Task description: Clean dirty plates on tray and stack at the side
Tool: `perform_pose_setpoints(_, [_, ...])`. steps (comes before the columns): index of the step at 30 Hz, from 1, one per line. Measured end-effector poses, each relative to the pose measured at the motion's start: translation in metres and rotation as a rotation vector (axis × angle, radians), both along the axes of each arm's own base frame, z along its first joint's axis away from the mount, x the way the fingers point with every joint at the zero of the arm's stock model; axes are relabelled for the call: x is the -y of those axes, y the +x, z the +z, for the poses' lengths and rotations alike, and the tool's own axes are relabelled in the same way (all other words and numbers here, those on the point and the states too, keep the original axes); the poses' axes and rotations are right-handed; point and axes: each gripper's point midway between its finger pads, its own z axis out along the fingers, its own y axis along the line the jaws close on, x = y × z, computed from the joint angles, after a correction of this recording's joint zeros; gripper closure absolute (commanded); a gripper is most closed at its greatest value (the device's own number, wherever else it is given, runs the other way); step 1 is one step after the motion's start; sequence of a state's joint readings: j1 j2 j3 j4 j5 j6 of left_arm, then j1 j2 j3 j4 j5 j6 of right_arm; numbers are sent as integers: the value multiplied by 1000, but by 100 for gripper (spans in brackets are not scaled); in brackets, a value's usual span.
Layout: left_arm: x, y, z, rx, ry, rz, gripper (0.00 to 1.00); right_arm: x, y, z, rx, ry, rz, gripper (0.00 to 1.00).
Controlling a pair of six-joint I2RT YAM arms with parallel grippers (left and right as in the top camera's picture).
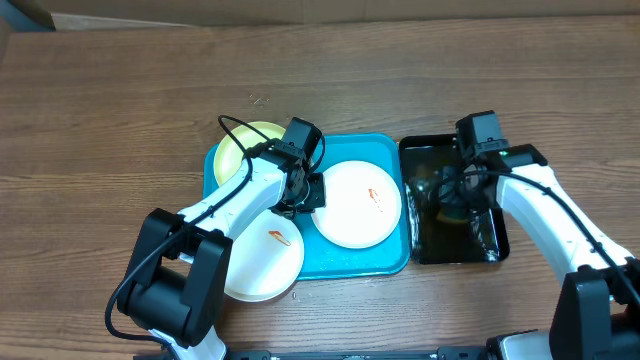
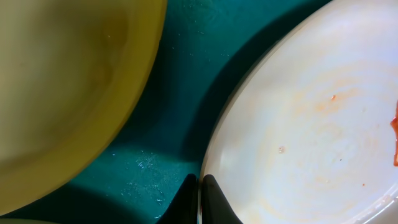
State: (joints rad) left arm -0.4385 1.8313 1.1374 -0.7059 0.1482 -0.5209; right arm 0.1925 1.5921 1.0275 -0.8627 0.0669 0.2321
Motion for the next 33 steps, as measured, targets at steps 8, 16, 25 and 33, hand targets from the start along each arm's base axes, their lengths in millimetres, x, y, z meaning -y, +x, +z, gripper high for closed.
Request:
perform_pose_setpoints(8, [-7,-3,-2,-14,34,33,96,-14,2,2,39,-90,77,96])
perform_pose_setpoints(16, [-9,-3,-2,-17,40,52,96,-10,4,5,62,-164,86,96])
perform_pose_setpoints(25, [-10,-2,-2,-18,39,59,96,-10,8,6,81,-163,83,96])
perform_pose_setpoints(33, [-10,-2,-2,-19,40,59,96,-12,11,7,91,-150,82,96])
